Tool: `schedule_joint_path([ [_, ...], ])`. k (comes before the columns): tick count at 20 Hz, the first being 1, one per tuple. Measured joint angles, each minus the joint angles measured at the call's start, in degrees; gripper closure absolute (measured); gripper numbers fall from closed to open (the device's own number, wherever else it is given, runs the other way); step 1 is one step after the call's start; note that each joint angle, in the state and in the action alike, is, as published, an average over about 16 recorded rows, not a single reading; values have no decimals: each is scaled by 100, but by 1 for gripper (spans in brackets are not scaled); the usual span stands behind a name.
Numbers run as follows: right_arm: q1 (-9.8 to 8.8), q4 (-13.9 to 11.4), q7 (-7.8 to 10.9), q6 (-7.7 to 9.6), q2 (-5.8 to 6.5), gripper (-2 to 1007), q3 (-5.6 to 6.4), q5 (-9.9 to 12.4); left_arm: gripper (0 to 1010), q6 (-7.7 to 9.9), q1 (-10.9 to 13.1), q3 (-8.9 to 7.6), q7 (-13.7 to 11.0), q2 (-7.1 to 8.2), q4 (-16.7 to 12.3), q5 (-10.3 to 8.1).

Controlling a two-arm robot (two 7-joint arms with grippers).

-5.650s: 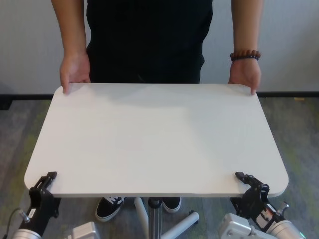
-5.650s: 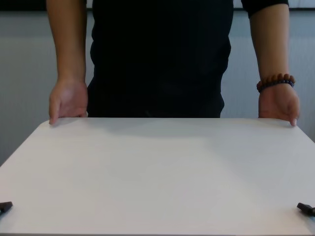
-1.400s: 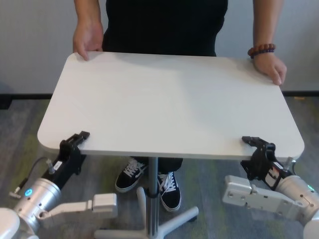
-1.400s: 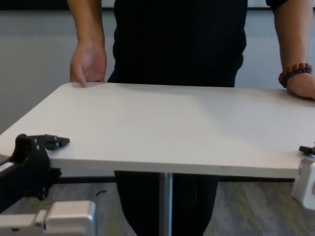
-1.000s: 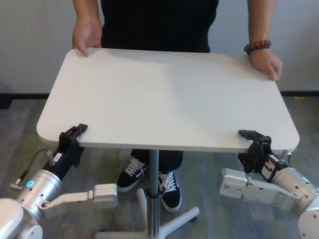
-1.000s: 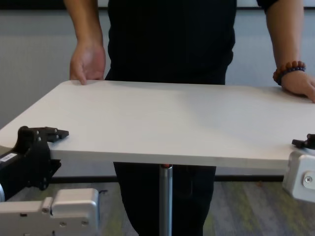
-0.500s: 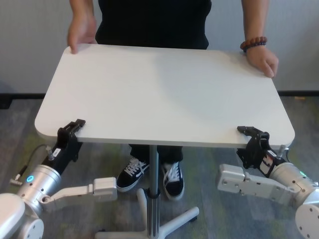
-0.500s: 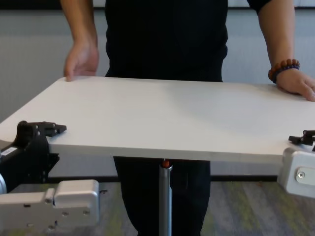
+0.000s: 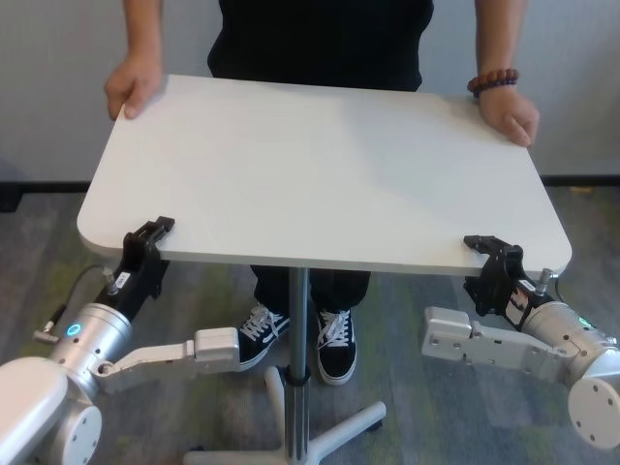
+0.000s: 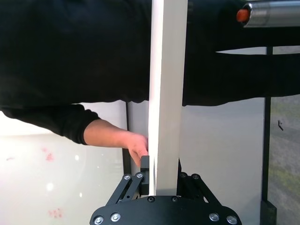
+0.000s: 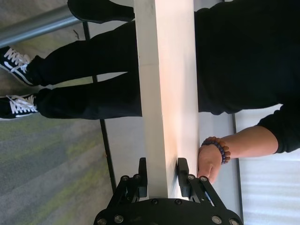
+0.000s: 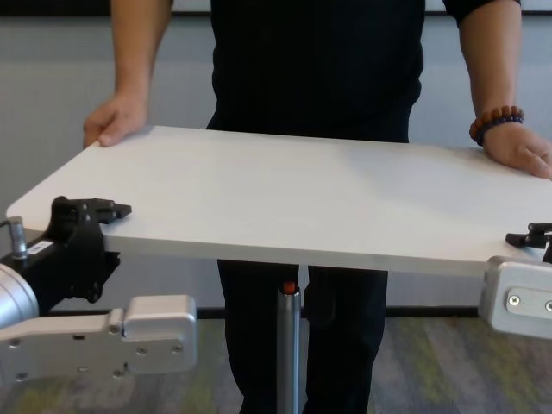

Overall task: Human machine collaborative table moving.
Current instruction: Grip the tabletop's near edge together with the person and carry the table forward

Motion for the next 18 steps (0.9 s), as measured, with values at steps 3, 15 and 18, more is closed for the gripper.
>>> schedule_joint_path([
  [3,92,118,-1,-1,-5,645,-38,-20,734,30,-93,62,17,-56,95,45],
  [15,363,552,-58,-27,-46,645,-187,-67,735,172,-390,267,157,-275,622,186],
  [18,429,673,-81,-31,-68,645,-236,-94,734,209,-448,304,201,-316,759,216],
])
